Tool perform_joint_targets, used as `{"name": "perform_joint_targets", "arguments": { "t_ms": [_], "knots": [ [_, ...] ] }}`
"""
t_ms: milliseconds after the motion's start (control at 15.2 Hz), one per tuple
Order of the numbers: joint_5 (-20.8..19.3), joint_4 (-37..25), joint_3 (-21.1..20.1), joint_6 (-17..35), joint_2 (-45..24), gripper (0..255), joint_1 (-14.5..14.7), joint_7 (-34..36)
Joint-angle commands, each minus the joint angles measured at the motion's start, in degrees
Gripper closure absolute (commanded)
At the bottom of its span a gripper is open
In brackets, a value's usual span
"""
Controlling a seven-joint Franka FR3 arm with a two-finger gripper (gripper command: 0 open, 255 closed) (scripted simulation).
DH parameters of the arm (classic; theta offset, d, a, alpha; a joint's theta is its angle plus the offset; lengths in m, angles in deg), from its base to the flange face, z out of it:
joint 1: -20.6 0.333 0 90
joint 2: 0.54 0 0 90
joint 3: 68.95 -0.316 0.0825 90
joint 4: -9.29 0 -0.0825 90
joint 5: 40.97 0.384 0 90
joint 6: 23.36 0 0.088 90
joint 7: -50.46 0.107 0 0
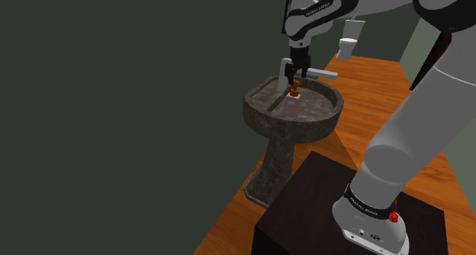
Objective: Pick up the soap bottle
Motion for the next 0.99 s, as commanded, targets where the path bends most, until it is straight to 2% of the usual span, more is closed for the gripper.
{"name": "perform_joint_targets", "arguments": {
  "t_ms": [0, 330, 924],
  "knots": [
    [1.02, -2.62, 1.55, 1.98, -4.08, 0, -0.80, -2.00],
    [4.99, -11.15, 4.02, 4.09, -14.03, 0, -3.04, -6.64],
    [5.55, -7.58, 3.94, 9.59, -16.11, 0, -3.38, -6.43]
  ]
}}
